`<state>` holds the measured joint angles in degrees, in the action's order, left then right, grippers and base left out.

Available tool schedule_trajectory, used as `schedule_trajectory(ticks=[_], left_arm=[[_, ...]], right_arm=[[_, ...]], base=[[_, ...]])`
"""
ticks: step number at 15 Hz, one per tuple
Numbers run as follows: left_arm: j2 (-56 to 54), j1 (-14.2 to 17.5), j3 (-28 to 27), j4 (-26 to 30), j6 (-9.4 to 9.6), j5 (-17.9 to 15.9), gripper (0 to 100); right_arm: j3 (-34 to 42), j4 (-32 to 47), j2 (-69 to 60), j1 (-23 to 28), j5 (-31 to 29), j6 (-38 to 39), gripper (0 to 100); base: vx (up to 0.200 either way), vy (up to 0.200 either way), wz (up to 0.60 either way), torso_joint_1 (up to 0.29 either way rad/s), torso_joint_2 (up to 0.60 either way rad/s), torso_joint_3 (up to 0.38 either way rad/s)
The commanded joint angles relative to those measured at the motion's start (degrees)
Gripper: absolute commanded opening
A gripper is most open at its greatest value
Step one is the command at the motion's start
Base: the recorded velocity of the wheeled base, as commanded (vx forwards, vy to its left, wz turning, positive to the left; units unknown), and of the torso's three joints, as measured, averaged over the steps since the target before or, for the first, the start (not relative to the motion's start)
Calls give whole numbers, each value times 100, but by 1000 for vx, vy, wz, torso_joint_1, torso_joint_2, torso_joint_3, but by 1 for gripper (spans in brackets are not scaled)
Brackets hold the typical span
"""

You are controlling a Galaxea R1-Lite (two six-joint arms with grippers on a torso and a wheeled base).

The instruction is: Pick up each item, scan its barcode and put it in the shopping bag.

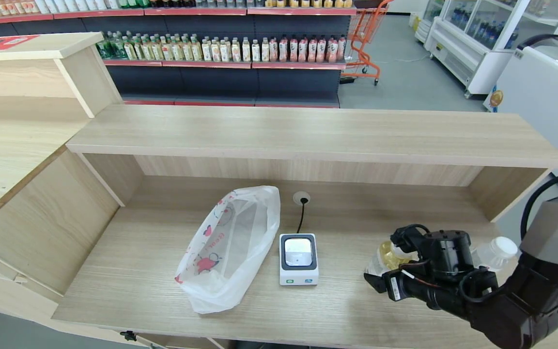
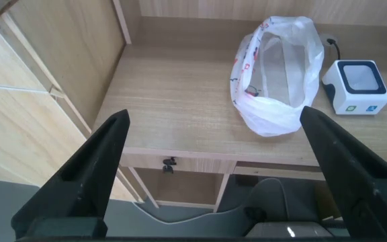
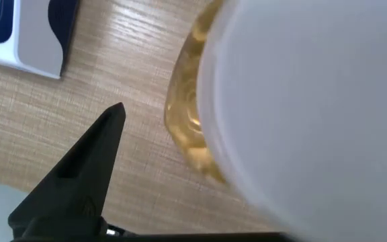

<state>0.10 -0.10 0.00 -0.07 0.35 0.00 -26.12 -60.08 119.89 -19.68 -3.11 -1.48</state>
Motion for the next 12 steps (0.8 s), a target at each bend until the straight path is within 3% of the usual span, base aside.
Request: schedule_trajectory(ticks=[1,12], left_arm=[[-1,1,0,-1,0,0,100],[8,1,0,-1,0,0,100]], right_arm=[[-156,-180,368,-36,-14,-63,100],[-306,-1771,1036,-115,-6,-433,100]], base=[[0,0,0,0,0,0],[0,0,0,0,0,0]])
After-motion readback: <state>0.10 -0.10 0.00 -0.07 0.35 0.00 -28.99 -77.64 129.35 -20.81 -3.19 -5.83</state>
